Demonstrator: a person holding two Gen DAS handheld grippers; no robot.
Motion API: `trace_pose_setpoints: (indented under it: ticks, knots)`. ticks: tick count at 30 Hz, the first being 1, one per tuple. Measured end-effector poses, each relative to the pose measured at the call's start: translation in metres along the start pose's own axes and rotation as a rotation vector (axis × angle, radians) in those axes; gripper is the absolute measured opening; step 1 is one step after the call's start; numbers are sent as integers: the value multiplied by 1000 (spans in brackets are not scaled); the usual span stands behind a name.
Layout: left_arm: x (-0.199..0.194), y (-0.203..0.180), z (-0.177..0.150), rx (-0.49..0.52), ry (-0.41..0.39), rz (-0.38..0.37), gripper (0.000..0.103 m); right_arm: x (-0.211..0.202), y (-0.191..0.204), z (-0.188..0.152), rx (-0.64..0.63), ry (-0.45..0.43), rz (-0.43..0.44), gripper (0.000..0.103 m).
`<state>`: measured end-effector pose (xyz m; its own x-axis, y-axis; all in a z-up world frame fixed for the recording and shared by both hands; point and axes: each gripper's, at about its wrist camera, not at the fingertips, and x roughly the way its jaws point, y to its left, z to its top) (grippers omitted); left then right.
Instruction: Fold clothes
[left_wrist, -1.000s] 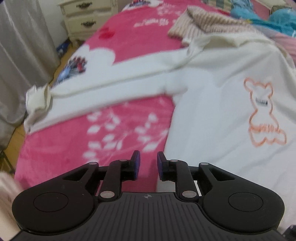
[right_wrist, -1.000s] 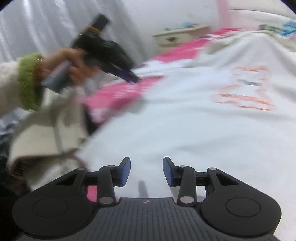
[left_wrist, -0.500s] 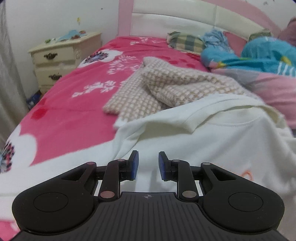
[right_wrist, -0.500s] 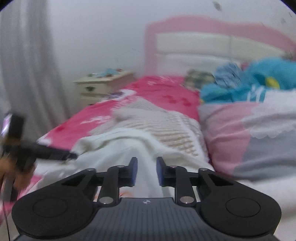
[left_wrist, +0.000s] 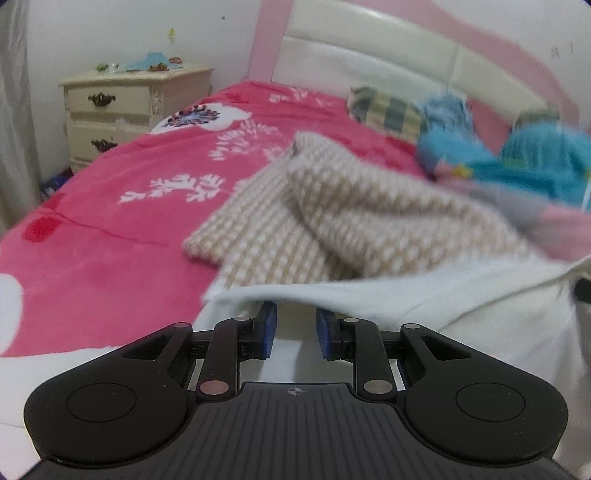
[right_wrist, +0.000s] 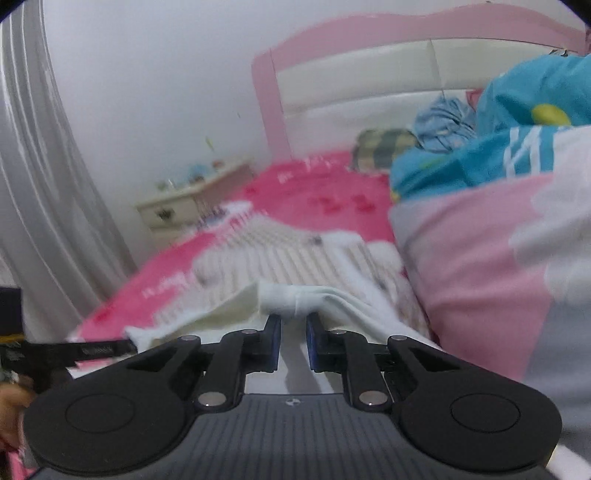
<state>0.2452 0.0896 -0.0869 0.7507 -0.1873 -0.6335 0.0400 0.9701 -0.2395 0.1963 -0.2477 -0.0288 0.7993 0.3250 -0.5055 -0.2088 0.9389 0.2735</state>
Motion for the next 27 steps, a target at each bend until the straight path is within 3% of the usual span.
trace_pose_setpoints:
  ticks: [4, 9, 13, 16, 22, 25, 27]
  knots:
    - [11, -3, 11, -35, -11, -10, 23, 22, -13, 8, 47, 2, -8, 17]
    - [34, 3, 22, -150, 25, -13, 23, 46, -50, 11, 256, 1, -30, 17]
    - [31, 26, 27, -267, 44, -19, 23, 23, -62, 15, 299, -74, -35, 18]
    - [4, 55, 37, -284, 36, -9, 28, -9, -62, 15, 282, -128, 4, 19]
    - [-68, 133, 40, -339, -52, 171, 34, -82, -51, -1, 188, -191, 70, 21]
    - [-105, 173, 39, -375, -97, 274, 34, -104, -44, -15, 153, -165, 97, 21]
    - [-125, 195, 27, -381, -90, 342, 34, -113, -35, -30, 128, -98, 138, 21]
